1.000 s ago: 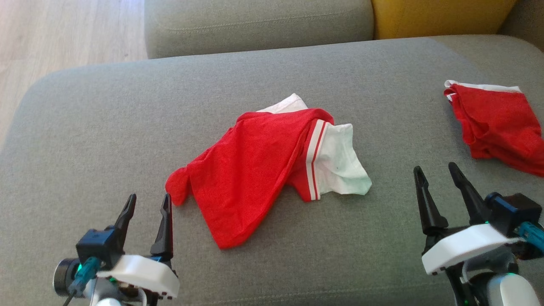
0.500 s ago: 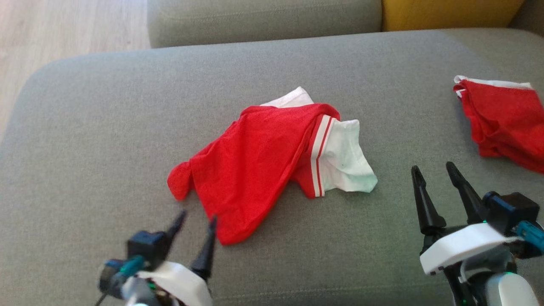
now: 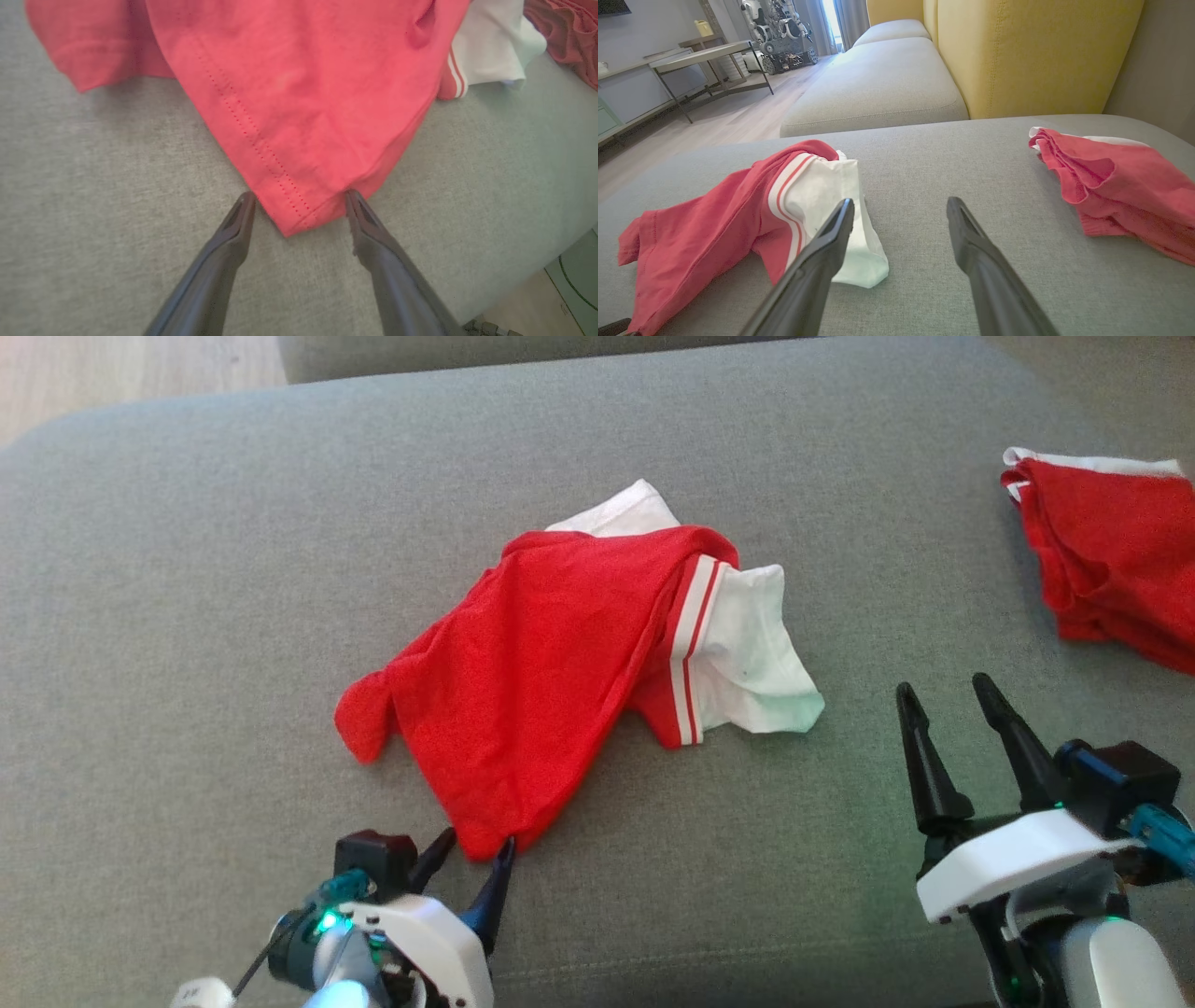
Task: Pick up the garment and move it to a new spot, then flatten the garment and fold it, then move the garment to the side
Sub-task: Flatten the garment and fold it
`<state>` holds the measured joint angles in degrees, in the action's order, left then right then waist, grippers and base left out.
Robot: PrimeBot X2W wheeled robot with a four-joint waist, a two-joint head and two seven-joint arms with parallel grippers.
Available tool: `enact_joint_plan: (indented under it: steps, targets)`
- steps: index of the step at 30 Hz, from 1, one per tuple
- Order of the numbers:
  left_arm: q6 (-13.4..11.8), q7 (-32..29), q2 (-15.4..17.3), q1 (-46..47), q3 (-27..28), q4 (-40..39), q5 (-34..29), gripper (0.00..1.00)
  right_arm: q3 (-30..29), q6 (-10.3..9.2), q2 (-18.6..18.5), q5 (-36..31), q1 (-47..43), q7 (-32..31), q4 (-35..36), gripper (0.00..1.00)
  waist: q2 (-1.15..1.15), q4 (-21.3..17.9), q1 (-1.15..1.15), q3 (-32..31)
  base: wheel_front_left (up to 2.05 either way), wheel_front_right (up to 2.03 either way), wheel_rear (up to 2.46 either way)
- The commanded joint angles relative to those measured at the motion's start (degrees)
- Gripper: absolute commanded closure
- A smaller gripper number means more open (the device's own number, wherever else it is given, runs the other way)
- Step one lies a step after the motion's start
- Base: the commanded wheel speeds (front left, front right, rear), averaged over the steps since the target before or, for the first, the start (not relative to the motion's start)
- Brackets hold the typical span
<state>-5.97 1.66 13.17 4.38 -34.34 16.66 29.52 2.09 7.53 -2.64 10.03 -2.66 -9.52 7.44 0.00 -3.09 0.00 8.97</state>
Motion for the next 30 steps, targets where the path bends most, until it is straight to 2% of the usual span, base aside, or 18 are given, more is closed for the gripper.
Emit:
enact_joint_plan:
  steps: [1, 2, 3, 10, 20, 28, 29, 30]
  targets:
    - [0.46, 0.85, -0.25, 2.61, 2.12, -0.64, 0.53, 0.37, 1.09, -0.04, -0.42, -0.1, 2.35, 0.47, 1.75, 0.0, 0.0, -0.35, 0.0, 0.6, 0.0, 0.0, 0.0]
    - [0.93, 0.76, -0.48, 2.85, 2.13, 0.09, 1.01, 0.87, 0.99, -0.04, -0.45, -0.13, 2.47, 0.5, 1.62, 0.0, 0.0, -0.44, 0.0, 0.8, 0.0, 0.0, 0.0]
    - [1.39, 0.78, -0.66, 3.1, 2.23, 0.7, 1.5, 1.0, 0.91, -0.04, -0.45, -0.12, 2.62, 0.55, 1.5, 0.0, 0.0, -0.54, 0.0, 1.0, 0.0, 0.0, 0.0]
    - [1.66, 2.49, -0.28, 5.14, 2.65, 2.78, 1.14, 1.0, 0.98, -0.04, -1.32, -0.58, 3.92, 0.03, -2.33, 0.0, 0.0, -0.22, 0.0, 2.72, 0.0, 0.0, 0.0]
    - [2.16, 4.55, -0.73, 8.79, 2.48, 3.83, 0.4, 1.0, 8.95, -0.04, -4.84, 0.65, 9.8, -0.37, -14.65, 0.0, 0.0, 2.94, 0.0, 5.36, 0.0, 0.0, 0.0]
    - [2.46, 6.21, -1.21, 10.32, 2.33, 4.4, 0.22, 1.0, 9.3, -0.04, -5.12, 1.19, 13.83, -0.35, -23.45, 0.0, 0.0, 4.26, 0.0, 6.36, 0.0, 0.0, 0.0]
    - [2.4, 6.63, -1.17, 10.45, 2.44, 4.35, 0.18, 1.0, 9.23, -0.04, -5.05, 1.31, 14.21, -0.54, -24.52, 0.35, 0.0, 4.35, 0.0, 6.45, 0.0, 0.0, 0.0]
    - [2.37, 6.92, -1.07, 10.59, 2.53, 4.3, 0.14, 1.0, 9.08, -0.04, -5.02, 1.39, 14.61, -0.2, -25.27, 0.84, 0.0, 4.45, 0.0, 6.53, 0.0, 0.0, 0.0]
